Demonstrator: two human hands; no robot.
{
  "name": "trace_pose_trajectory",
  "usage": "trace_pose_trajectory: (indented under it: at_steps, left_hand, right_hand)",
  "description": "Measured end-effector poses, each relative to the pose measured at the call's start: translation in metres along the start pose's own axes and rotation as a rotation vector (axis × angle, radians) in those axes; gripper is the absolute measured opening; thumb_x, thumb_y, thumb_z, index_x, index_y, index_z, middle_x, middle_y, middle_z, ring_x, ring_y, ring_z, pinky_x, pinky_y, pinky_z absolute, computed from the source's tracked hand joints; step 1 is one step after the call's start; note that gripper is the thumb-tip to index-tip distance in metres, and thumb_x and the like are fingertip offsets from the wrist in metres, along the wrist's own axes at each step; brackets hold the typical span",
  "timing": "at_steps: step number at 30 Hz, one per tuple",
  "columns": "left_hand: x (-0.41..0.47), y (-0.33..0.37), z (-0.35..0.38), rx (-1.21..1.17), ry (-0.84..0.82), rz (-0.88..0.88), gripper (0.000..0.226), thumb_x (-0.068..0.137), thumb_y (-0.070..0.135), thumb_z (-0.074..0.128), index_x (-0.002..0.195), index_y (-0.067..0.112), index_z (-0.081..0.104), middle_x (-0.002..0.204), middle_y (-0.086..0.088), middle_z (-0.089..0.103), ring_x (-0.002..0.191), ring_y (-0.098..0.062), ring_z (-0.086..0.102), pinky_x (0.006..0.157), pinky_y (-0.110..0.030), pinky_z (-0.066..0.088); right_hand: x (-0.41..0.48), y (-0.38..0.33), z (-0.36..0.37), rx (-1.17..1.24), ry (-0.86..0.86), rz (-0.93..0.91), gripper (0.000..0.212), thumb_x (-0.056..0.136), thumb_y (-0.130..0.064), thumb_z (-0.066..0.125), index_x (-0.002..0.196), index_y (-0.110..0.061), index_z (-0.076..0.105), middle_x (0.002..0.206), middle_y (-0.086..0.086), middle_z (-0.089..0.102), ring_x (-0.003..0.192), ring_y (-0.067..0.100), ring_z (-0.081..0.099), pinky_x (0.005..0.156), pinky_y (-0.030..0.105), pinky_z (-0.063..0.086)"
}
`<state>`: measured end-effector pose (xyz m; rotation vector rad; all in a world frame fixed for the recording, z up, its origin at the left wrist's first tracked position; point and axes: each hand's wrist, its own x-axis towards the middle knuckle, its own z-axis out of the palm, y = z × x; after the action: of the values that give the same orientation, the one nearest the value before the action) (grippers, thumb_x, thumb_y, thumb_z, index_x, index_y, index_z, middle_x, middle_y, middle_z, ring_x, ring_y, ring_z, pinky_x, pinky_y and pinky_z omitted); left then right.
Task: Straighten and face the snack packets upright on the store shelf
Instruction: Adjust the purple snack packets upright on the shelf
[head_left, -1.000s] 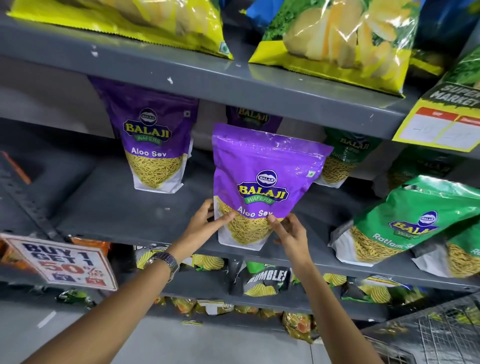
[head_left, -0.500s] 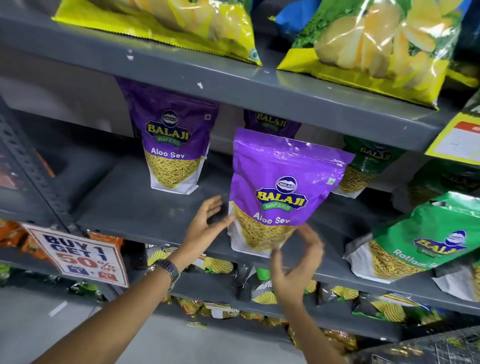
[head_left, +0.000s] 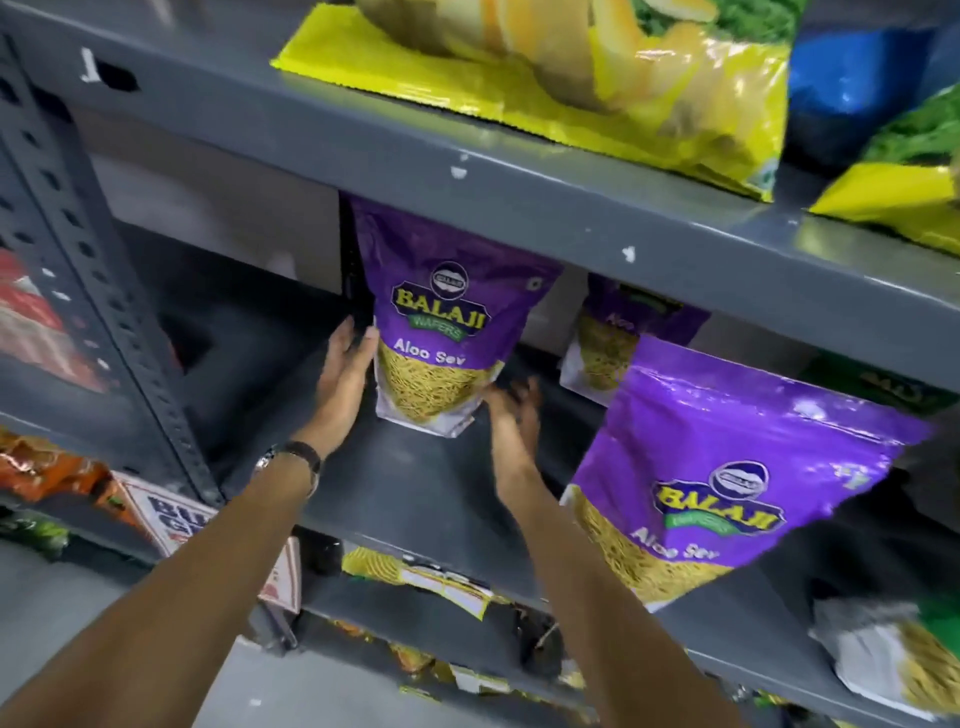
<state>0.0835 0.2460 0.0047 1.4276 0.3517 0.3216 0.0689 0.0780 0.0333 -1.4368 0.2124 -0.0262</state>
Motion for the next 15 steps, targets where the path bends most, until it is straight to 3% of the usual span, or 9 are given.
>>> trace_pose_trajectory:
  at_steps: [1, 3, 5, 7, 10, 15]
  left_hand:
    - [0.001, 0.0, 0.004, 0.013, -0.065, -0.016, 0.06, 0.083, 0.062, 0.051, 0.136, 0.039, 0.038, 0.136, 0.013, 0.049, 0.128, -0.015, 0.048, 0.102, -0.04, 0.041]
    - [0.008, -0.005, 0.004, 0.054, -0.145, -0.034, 0.049, 0.07, 0.077, 0.052, 0.115, 0.056, 0.047, 0.123, 0.02, 0.058, 0.12, -0.014, 0.055, 0.103, -0.047, 0.043]
    - [0.009, -0.005, 0.005, 0.042, -0.163, -0.007, 0.051, 0.061, 0.083, 0.053, 0.106, 0.057, 0.051, 0.117, 0.02, 0.061, 0.115, -0.013, 0.059, 0.102, -0.05, 0.044]
    - [0.006, -0.001, 0.008, 0.04, -0.156, 0.011, 0.062, 0.061, 0.083, 0.053, 0.112, 0.048, 0.049, 0.115, 0.019, 0.061, 0.113, -0.011, 0.059, 0.101, -0.05, 0.045]
    - [0.001, 0.009, 0.008, 0.052, -0.165, 0.036, 0.063, 0.067, 0.076, 0.051, 0.118, 0.04, 0.046, 0.111, 0.02, 0.059, 0.106, -0.005, 0.059, 0.098, -0.044, 0.048]
    - [-0.022, 0.008, -0.004, 0.058, -0.163, 0.034, 0.063, 0.068, 0.072, 0.052, 0.118, 0.035, 0.05, 0.113, 0.012, 0.061, 0.106, -0.006, 0.059, 0.086, -0.038, 0.054]
  right_hand:
    - [0.007, -0.006, -0.004, -0.044, -0.025, -0.041, 0.061, 0.086, -0.017, 0.061, 0.139, -0.012, 0.033, 0.137, 0.012, 0.044, 0.124, 0.018, 0.042, 0.099, 0.022, 0.04]
    - [0.027, -0.004, -0.011, -0.192, -0.073, -0.144, 0.03, 0.079, -0.034, 0.058, 0.108, -0.029, 0.055, 0.129, 0.017, 0.053, 0.12, 0.025, 0.049, 0.108, 0.044, 0.037]
    - [0.043, 0.003, -0.015, -0.188, -0.1, -0.108, 0.021, 0.074, -0.043, 0.057, 0.093, -0.035, 0.057, 0.115, 0.006, 0.061, 0.113, 0.024, 0.055, 0.106, 0.053, 0.037]
    - [0.041, -0.006, -0.013, -0.138, -0.133, -0.041, 0.03, 0.077, -0.041, 0.057, 0.106, -0.033, 0.056, 0.112, -0.002, 0.061, 0.111, 0.021, 0.058, 0.105, 0.051, 0.041]
    - [0.034, -0.013, -0.009, -0.057, -0.172, -0.057, 0.031, 0.093, -0.021, 0.05, 0.123, -0.013, 0.049, 0.103, -0.003, 0.061, 0.091, 0.011, 0.061, 0.095, 0.043, 0.049]
    - [0.006, -0.005, -0.016, -0.04, -0.168, -0.116, 0.008, 0.094, -0.019, 0.049, 0.099, -0.024, 0.052, 0.092, -0.011, 0.064, 0.082, 0.001, 0.062, 0.091, 0.039, 0.048]
